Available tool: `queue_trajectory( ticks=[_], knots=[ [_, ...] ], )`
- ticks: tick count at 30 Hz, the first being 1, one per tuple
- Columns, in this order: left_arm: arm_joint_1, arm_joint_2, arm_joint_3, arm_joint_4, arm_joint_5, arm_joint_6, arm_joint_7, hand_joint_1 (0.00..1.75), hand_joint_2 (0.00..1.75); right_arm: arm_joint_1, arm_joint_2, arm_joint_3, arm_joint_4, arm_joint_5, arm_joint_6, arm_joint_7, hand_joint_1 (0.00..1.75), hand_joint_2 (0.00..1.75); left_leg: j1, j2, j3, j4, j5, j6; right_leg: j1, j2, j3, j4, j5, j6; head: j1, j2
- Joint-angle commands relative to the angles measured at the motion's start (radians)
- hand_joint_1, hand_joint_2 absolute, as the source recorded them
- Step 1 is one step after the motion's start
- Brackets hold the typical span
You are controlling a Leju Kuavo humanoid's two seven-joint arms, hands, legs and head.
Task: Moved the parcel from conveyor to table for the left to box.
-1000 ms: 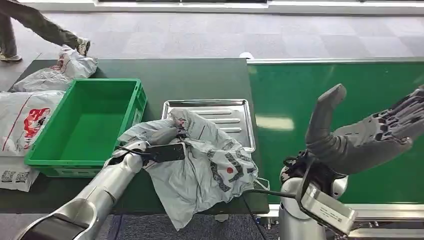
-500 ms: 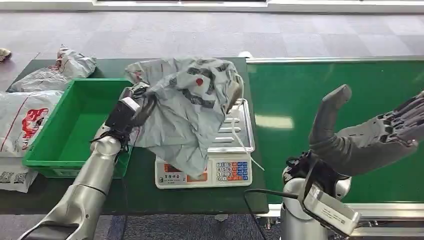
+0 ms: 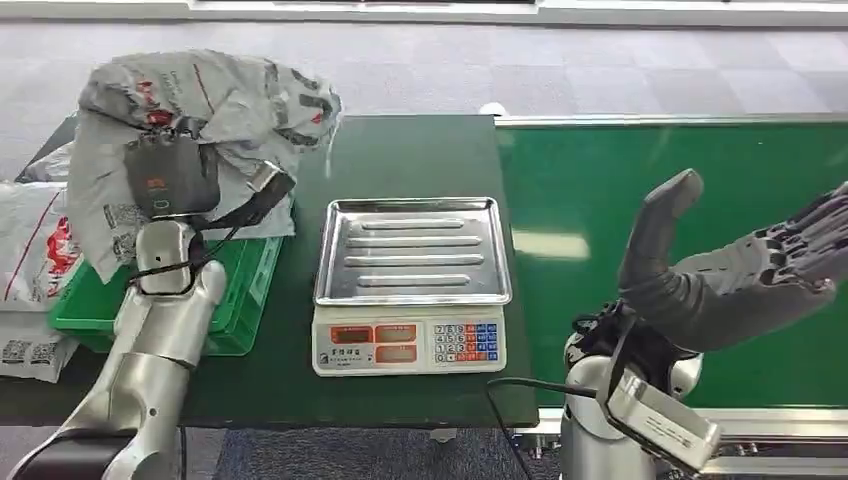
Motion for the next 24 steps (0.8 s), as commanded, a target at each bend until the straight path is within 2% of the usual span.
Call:
queue_trajectory(
  ticks=[1, 7, 15, 17, 18, 19, 20, 21, 22, 23, 24],
  knots=[
    [-0.160, 0.102, -0.043, 0.403, -0.007, -0.111, 0.236, 1.75, 1.75, -0.007, 0.000, 0.018, 0.028, -0.017, -0.002, 0.000, 0.00, 1.75, 0.001, 0.003, 0.001, 0.000, -0.001, 0.000, 0.001, 0.002, 0.000, 0.000, 0.000, -0.001, 0.000, 0.000],
    [-0.156, 0.178, 0.033, 0.539, 0.005, -0.181, 0.316, 1.75, 1.75, 0.003, 0.000, 0.044, 0.012, -0.021, -0.002, 0.000, 0.00, 1.75, 0.001, 0.008, 0.003, -0.002, 0.000, -0.001, 0.001, 0.005, 0.000, -0.002, 0.002, -0.003, 0.000, 0.000],
    [-0.156, 0.178, 0.033, 0.539, 0.005, -0.181, 0.316, 1.75, 1.75, 0.003, 0.000, 0.044, 0.012, -0.021, -0.002, 0.000, 0.00, 1.75, 0.002, 0.005, 0.000, -0.001, 0.000, 0.000, 0.003, 0.002, -0.001, 0.000, 0.001, -0.003, 0.000, 0.000],
    [-0.136, 0.186, 0.070, 0.535, 0.019, -0.154, 0.370, 1.75, 1.75, 0.010, 0.000, 0.047, 0.011, -0.021, -0.002, 0.000, 0.00, 1.75, 0.002, 0.005, 0.000, -0.001, 0.000, 0.000, 0.002, 0.003, -0.001, -0.001, 0.001, -0.003, 0.000, 0.000],
    [-0.109, 0.202, 0.122, 0.527, 0.052, -0.084, 0.392, 1.75, 1.75, 0.016, 0.000, 0.051, 0.014, -0.021, -0.002, 0.000, 0.00, 1.75, 0.002, 0.006, 0.000, -0.001, 0.000, -0.001, 0.002, 0.004, -0.001, 0.000, 0.001, -0.003, 0.000, 0.000],
    [-0.091, 0.212, 0.158, 0.525, 0.076, -0.032, 0.398, 0.79, 1.75, 0.021, 0.000, 0.051, 0.016, -0.021, -0.002, 0.000, 0.00, 1.75, 0.002, 0.007, 0.001, -0.002, 0.000, -0.001, 0.002, 0.004, -0.001, -0.001, 0.002, -0.003, 0.000, 0.000],
    [-0.051, 0.223, 0.222, 0.472, 0.114, -0.008, 0.390, 0.19, 1.75, 0.026, 0.000, 0.050, 0.019, -0.020, -0.002, 0.000, 0.00, 1.75, 0.002, 0.008, 0.001, -0.002, 0.000, -0.001, 0.002, 0.005, -0.001, -0.001, 0.002, -0.003, 0.000, 0.000],
    [-0.018, 0.221, 0.273, 0.408, 0.131, -0.008, 0.380, 0.00, 1.75, 0.029, 0.000, 0.049, 0.021, -0.021, -0.002, 0.000, 0.00, 1.75, 0.002, 0.012, 0.003, -0.003, -0.001, -0.001, 0.002, 0.009, 0.000, -0.002, 0.003, -0.003, 0.000, 0.000],
    [0.037, 0.204, 0.394, 0.297, 0.165, -0.008, 0.318, 0.00, 1.75, 0.033, 0.000, 0.048, 0.021, -0.022, -0.002, 0.000, 0.00, 1.75, 0.002, 0.011, 0.002, -0.003, -0.001, -0.001, 0.002, 0.008, 0.000, -0.002, 0.002, -0.003, 0.000, 0.000],
    [0.052, 0.192, 0.458, 0.262, 0.170, -0.008, 0.280, 0.00, 1.75, 0.035, 0.000, 0.046, 0.020, -0.022, -0.002, 0.000, 0.00, 1.75, 0.002, 0.009, 0.001, -0.002, -0.001, -0.002, 0.002, 0.008, -0.001, -0.001, 0.002, -0.003, 0.000, 0.000],
    [0.052, 0.192, 0.458, 0.262, 0.170, -0.008, 0.280, 0.00, 1.75, 0.035, 0.000, 0.046, 0.020, -0.022, -0.002, 0.000, 0.00, 1.75, 0.002, 0.010, 0.004, -0.004, -0.001, -0.002, 0.002, 0.008, 0.000, -0.003, 0.002, -0.004, 0.000, 0.000]
  ],
)
